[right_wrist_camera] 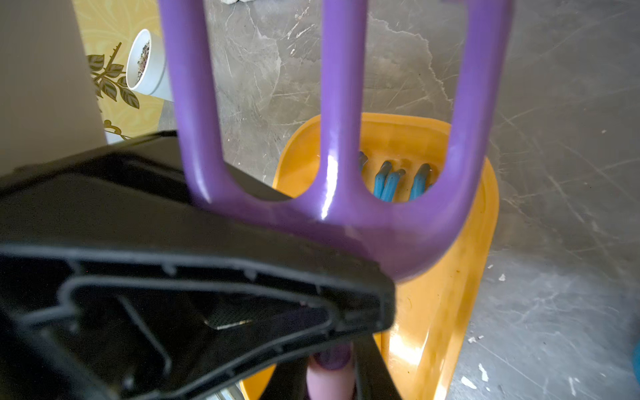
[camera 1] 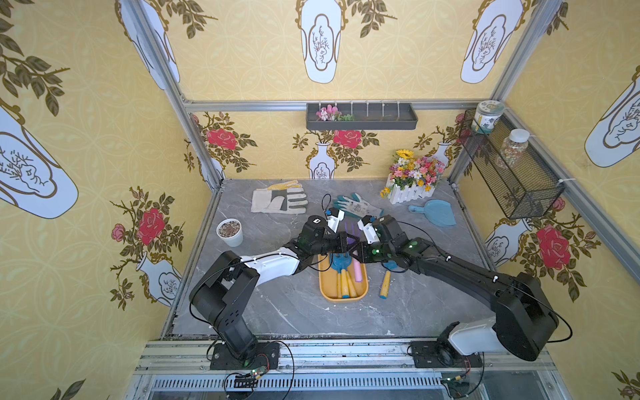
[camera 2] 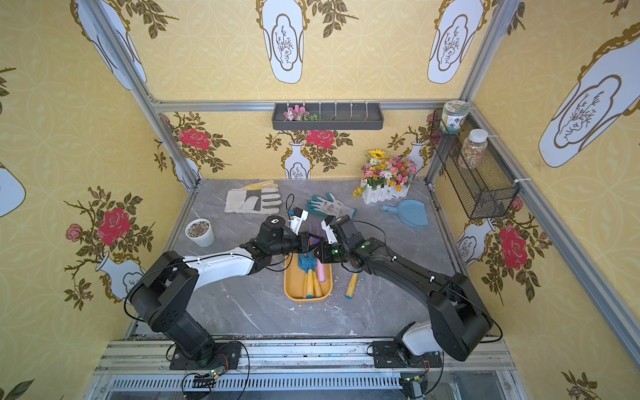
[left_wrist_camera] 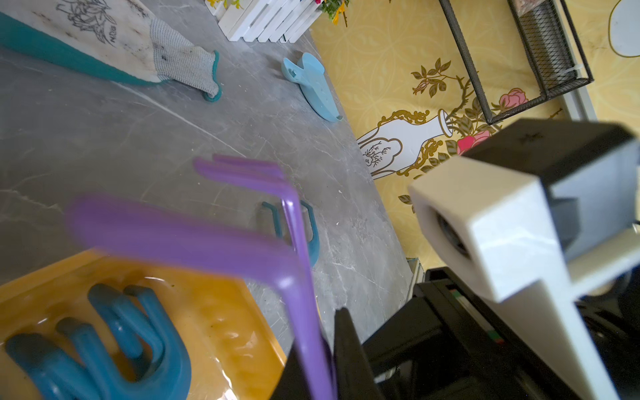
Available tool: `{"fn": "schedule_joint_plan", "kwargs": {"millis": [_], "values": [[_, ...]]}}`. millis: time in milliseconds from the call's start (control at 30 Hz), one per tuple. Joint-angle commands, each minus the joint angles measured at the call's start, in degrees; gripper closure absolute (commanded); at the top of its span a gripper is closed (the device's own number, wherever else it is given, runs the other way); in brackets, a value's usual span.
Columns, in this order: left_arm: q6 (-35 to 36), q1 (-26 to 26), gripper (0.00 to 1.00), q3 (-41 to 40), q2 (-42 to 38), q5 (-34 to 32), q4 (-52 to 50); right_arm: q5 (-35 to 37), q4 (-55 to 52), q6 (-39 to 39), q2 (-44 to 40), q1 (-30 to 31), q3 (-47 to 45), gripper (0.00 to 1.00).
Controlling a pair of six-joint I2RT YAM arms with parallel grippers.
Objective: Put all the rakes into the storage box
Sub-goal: Place the rake in the storage box.
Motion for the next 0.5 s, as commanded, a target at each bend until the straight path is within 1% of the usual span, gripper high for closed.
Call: {"fn": "schedule_joint_plan", "kwargs": {"millis": [0, 33, 100, 133, 200, 300, 467], "values": [[1.8, 0.0, 1.0, -1.7, -1.2, -2.4, -2.4, -0.8, 4.5, 0.4, 0.2, 0.1, 0.1, 0.96], [2.0, 0.0, 1.0, -2.3, -1.9, -3.0, -2.9, -0.7, 4.5, 0.4, 0.3, 0.1, 0.2, 0.89], [2.1, 0.0, 1.0, -3.6, -3.0, -3.9, -3.5, -0.5, 4.6, 0.4, 0.5, 0.1, 0.1, 0.71], [2.2, 0.0, 1.0, -4.4, -3.6, -4.4, -3.8, -0.3, 4.6, 0.6, 0.6, 0.1, 0.1, 0.64], [2.2, 0.0, 1.0, -5.8, -4.6, -5.2, -4.2, 0.2, 4.7, 0.9, 0.7, 0.1, -0.1, 0.56], [2.2, 0.0, 1.0, -8.1, -6.1, -6.4, -4.6, 0.8, 4.7, 0.9, 0.4, 0.1, -0.5, 0.55], [2.2, 0.0, 1.0, -10.6, -7.7, -7.9, -5.6, 1.2, 4.5, 0.4, -0.1, 0.0, -1.2, 0.55]]}}
